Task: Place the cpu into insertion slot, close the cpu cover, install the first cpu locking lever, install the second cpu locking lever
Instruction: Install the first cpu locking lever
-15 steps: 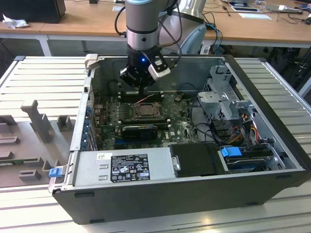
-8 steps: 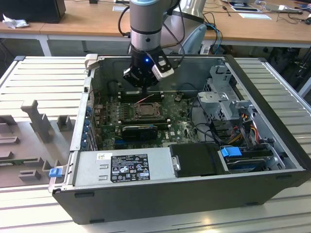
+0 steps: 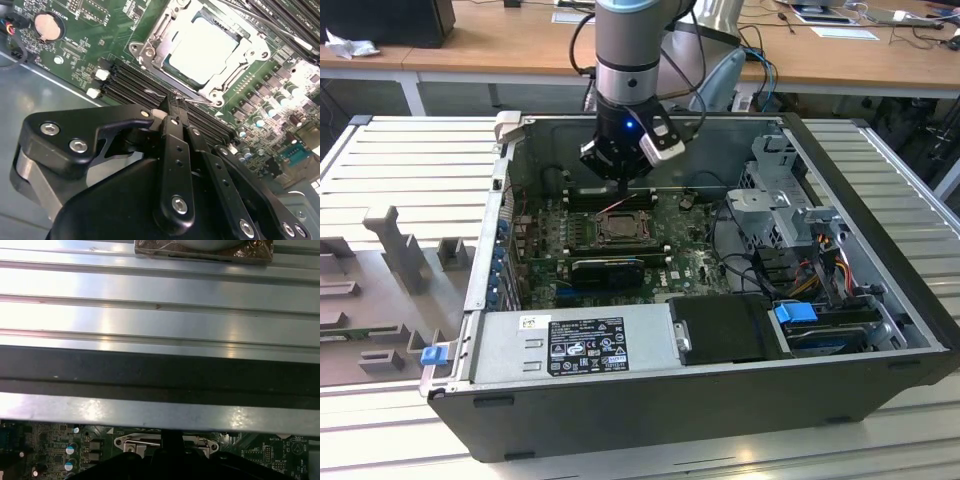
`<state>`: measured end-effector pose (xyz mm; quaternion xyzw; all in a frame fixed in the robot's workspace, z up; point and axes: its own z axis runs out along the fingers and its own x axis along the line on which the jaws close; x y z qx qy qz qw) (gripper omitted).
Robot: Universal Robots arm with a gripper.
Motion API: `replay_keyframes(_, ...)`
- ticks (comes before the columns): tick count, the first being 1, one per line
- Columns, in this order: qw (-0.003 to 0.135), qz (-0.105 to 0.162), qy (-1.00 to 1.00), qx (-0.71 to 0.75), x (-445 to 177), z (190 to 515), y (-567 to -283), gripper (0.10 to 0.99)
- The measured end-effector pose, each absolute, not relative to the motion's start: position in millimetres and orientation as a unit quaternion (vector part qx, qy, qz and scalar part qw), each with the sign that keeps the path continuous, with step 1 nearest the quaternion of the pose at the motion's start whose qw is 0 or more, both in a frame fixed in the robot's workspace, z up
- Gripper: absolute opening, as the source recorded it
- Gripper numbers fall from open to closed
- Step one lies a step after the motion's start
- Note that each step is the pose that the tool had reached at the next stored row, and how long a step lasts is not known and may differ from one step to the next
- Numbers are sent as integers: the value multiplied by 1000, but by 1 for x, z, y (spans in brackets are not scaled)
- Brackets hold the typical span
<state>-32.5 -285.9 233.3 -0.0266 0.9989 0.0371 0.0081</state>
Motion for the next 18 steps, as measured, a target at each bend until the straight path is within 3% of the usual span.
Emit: replay_keyframes(18, 9, 39, 998, -55, -27, 223, -284, 106)
